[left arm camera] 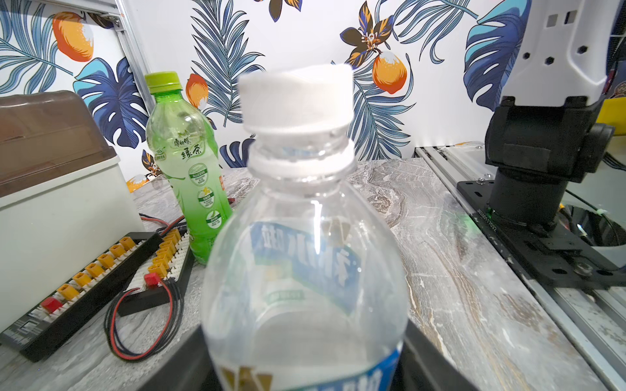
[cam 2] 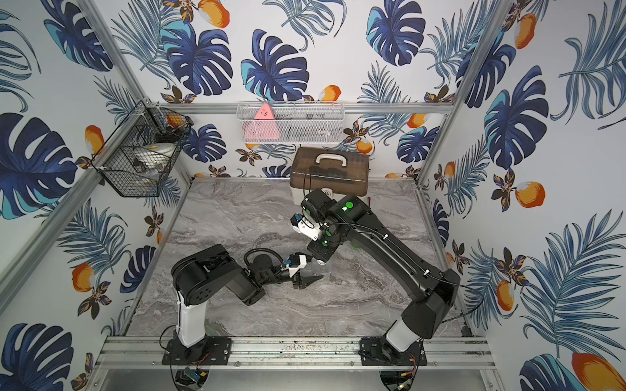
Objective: Screw on the bottle caps
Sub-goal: Screw the bottle cap onto the plastic bottle.
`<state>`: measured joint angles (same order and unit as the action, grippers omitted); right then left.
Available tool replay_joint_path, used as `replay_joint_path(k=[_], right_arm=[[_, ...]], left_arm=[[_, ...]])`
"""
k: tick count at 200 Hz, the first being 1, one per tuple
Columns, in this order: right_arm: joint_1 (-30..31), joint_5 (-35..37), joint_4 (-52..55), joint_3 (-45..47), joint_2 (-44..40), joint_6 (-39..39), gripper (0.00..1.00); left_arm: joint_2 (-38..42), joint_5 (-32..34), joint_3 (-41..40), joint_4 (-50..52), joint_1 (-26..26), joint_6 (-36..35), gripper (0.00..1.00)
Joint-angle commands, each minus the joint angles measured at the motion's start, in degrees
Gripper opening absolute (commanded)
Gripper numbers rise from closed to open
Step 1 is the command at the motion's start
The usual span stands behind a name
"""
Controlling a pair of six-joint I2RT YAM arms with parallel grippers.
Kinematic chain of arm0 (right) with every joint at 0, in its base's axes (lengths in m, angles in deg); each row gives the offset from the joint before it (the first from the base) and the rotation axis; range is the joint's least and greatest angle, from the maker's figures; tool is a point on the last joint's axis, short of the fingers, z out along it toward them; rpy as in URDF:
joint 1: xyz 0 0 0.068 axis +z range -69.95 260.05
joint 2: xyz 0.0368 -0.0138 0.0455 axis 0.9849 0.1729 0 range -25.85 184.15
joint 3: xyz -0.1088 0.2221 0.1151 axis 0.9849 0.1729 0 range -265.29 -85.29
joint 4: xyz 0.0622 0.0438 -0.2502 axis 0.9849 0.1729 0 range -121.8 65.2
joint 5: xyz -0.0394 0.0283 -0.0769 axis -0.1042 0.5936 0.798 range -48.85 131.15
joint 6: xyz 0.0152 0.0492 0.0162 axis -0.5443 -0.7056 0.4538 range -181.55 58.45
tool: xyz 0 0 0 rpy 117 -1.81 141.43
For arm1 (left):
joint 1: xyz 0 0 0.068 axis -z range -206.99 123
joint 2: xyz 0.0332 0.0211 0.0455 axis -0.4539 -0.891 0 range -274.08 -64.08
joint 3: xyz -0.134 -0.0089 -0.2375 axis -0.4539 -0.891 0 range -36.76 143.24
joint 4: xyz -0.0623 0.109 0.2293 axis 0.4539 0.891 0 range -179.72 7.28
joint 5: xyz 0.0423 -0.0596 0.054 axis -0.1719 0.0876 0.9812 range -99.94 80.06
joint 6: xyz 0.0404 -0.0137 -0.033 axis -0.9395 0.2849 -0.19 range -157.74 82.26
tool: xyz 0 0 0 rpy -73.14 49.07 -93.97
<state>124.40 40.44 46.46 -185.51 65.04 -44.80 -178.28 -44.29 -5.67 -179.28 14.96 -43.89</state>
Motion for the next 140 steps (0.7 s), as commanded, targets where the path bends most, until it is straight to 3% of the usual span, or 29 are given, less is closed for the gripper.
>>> replay_joint_path(k=[1, 53, 140], right_arm=[[-0.8, 0.1, -0.2, 0.8, -0.5, -0.9, 0.46], [-2.0, 0.0, -1.3, 2.6, 0.2, -1.0, 0.32], [-4.1, -1.8, -0.5, 7.8, 0.1, -1.4, 0.24]], left_arm=[[-0.3, -1.2, -0.2, 2.8, 0.1, -0.5, 0.66], [-0.2, -1.0, -0.2, 2.7, 0.1, -0.6, 0.67], [-0.1, -1.0, -0.2, 2.6, 0.1, -0.7, 0.66]])
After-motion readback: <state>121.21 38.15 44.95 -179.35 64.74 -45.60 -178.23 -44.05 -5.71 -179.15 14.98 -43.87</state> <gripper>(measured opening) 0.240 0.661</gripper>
